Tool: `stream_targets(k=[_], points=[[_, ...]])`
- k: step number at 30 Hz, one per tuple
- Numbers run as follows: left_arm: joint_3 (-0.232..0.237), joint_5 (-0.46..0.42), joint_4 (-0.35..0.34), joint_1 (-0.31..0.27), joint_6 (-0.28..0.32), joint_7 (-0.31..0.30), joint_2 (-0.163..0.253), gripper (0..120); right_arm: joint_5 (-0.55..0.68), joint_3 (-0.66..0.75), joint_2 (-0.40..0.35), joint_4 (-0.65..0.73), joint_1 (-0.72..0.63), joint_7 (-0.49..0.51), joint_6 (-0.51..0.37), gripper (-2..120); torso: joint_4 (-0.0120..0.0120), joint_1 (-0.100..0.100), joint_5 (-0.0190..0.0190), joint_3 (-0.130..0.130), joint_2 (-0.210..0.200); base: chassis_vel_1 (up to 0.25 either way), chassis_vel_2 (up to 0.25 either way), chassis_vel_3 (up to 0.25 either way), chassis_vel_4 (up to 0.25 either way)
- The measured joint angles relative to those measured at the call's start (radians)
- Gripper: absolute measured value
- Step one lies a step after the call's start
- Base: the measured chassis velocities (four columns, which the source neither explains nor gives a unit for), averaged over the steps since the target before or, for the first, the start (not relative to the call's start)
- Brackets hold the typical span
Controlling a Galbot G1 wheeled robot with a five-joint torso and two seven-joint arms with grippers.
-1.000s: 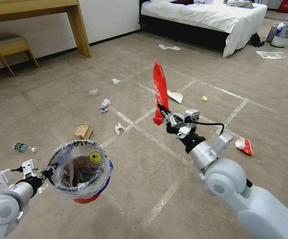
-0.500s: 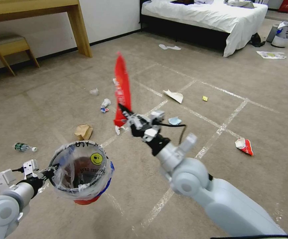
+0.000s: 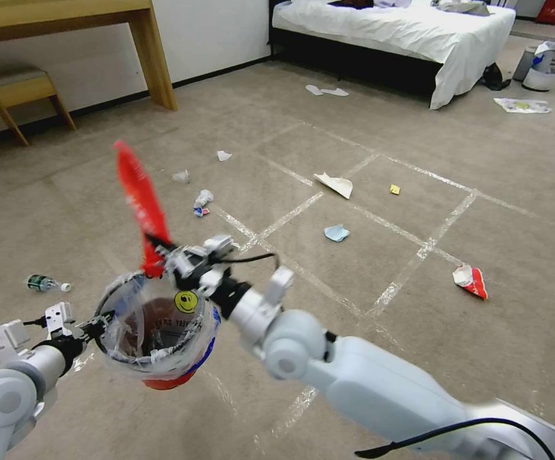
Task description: Pick up the trash bin and place the garbage on the floor into it.
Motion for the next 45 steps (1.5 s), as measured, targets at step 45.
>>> stream_targets(k=[45], points=[[-0.055,-0.034,-0.106,0.059,-0.001,0.001,-0.013,3,-0.126,-0.141,0.072,-0.284,0.022,-0.05,0.053,0,-0.0001,0.0,0.0003,0.0,0.0,0.0,0.0,0.0,0.0]])
